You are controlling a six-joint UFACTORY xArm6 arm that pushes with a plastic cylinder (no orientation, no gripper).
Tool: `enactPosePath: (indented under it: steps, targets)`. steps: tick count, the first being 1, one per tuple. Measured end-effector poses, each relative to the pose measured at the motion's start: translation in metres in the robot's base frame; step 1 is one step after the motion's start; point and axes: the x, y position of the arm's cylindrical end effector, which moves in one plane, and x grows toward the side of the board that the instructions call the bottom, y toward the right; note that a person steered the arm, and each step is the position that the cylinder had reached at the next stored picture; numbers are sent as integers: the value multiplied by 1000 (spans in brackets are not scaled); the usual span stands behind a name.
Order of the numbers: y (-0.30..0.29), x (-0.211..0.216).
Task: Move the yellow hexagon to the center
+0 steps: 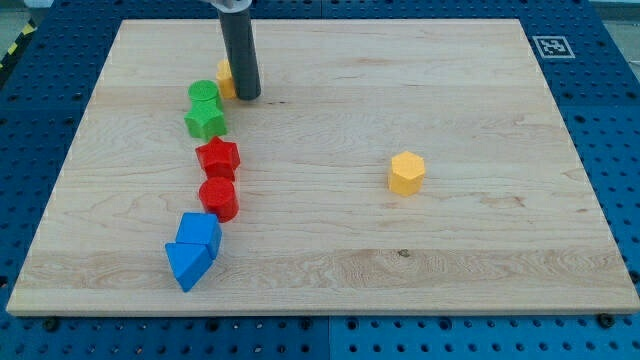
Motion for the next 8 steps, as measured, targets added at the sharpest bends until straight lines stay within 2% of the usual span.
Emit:
enactPosePath:
  steps: [2, 3, 4, 5, 6, 7, 8]
  targets:
    - [-15, -10]
    - [18, 9]
    - [79, 51]
    - [162, 83]
    - [239, 89]
    - [254, 138]
    - [227, 162]
